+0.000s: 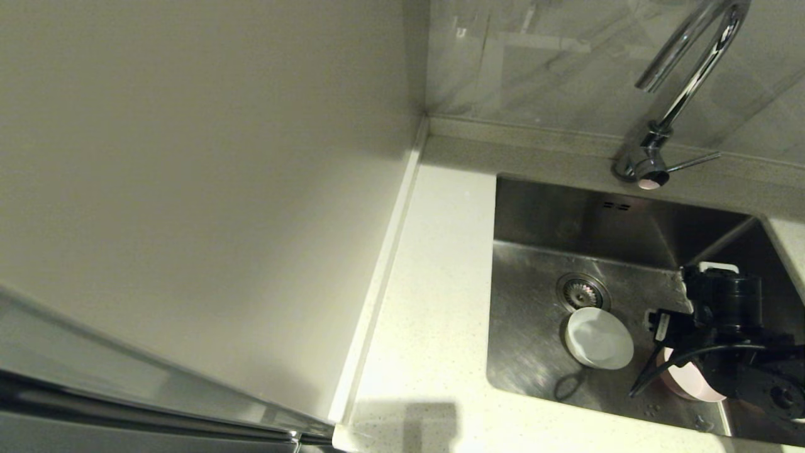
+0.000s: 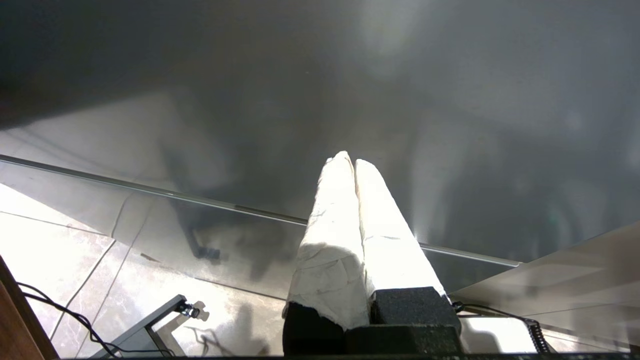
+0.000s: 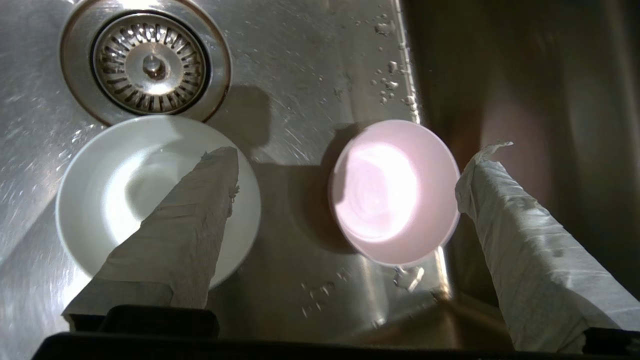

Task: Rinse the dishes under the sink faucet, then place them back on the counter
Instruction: Put a bowl back to the table from the sink

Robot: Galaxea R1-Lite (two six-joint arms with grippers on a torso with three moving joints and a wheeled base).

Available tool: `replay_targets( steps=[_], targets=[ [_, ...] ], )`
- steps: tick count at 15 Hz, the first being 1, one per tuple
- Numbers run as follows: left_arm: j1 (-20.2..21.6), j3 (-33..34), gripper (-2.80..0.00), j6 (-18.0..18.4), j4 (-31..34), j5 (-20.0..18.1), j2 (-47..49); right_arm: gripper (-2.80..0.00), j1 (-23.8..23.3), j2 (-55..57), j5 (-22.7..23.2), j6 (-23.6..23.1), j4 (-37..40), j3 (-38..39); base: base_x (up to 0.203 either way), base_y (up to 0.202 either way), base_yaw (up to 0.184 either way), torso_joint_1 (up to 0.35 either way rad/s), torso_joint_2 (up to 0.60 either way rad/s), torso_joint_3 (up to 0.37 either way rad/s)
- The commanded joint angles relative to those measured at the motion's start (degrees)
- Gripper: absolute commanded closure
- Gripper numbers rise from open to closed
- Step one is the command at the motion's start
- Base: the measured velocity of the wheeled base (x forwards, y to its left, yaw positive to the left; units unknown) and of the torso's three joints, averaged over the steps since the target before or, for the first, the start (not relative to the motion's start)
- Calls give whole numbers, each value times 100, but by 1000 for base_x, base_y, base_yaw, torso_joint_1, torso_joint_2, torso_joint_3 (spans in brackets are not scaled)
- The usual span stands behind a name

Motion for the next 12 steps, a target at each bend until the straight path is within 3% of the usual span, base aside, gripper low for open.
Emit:
replay_targets(
  steps=[1,6,12],
  targets=[
    [-4,0,0,-1,-2,3,-18,-280,3,428,-59,8,-64,-168,0,0,0,0,0,0],
    [-1,0,0,-4,-2,3,-18,-280,-8,628,-463,-5,-66,-656,0,0,0,0,0,0],
    [0,0,0,-4,-2,3,-26,-280,-127,582,-536,-215,-66,-915,0,0,0,0,0,0]
  ],
)
